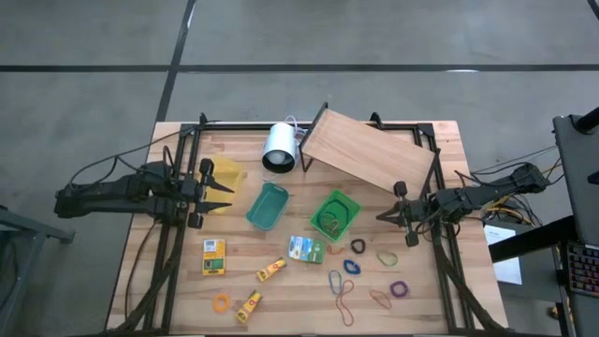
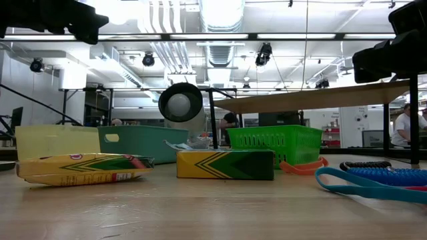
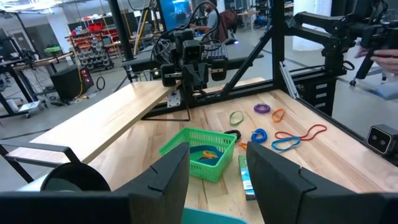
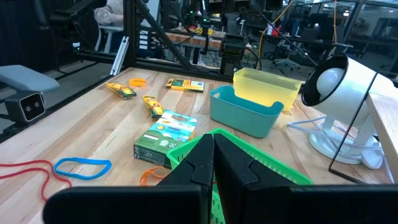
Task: Pick & Place Office Desk Supplies
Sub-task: Put the top left orange rubber band into the green bin
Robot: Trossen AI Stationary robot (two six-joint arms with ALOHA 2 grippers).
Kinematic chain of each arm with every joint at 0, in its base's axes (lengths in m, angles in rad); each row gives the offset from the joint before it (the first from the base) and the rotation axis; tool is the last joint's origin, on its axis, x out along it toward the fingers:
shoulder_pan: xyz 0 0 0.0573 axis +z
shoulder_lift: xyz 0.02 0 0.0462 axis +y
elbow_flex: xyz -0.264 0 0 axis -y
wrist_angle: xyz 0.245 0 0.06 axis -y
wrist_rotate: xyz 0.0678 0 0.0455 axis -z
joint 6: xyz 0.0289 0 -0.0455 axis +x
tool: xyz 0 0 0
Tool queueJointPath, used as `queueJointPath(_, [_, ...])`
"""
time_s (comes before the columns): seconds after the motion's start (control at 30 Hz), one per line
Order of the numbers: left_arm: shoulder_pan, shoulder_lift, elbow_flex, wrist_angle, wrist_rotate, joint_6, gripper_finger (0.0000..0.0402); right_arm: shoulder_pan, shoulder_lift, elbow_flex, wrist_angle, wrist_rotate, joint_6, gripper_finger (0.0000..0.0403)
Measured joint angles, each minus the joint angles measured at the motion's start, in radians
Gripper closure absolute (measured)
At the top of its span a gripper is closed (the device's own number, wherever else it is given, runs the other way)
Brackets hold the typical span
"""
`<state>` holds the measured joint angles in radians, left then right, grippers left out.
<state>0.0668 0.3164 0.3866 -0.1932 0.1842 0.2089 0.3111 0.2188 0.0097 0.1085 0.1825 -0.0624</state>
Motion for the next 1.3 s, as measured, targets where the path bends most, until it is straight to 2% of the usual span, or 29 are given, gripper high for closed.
queueJointPath(0.3, [0.0, 0.0, 0.0, 0.0, 0.0, 0.0, 0.0238, 0.0, 0.0, 0.0, 0.003, 0.0, -0.012, 0.0394])
queueJointPath(0.4, [0.0, 0.0, 0.0, 0.0, 0.0, 0.0, 0.0238, 0.0, 0.0, 0.0, 0.007, -0.001, 0.07, 0.0394])
queueJointPath(0.53, [0.0, 0.0, 0.0, 0.0, 0.0, 0.0, 0.0238, -0.002, 0.0, 0.0, 0.038, 0.11, 0.063, 0.0394])
queueJointPath(0.77, [0.0, 0.0, 0.0, -0.003, 0.0, 0.0, 0.0238, -0.001, 0.039, 0.002, 0.093, 0.108, 0.025, 0.0394])
queueJointPath(0.93, [0.0, 0.0, 0.0, -0.003, 0.0, 0.0, 0.0238, -0.001, 0.122, 0.076, 0.097, 0.106, 0.014, 0.0394])
queueJointPath(1.1, [0.0, 0.0, 0.0, -0.008, 0.0, 0.0, 0.0238, -0.001, 0.26, 0.195, 0.049, 0.104, -0.049, 0.0391])
queueJointPath(1.3, [0.0, 0.0, 0.0, -0.035, 0.0, 0.0, 0.0238, -0.001, 0.47, 0.341, 0.005, 0.105, -0.045, 0.0343])
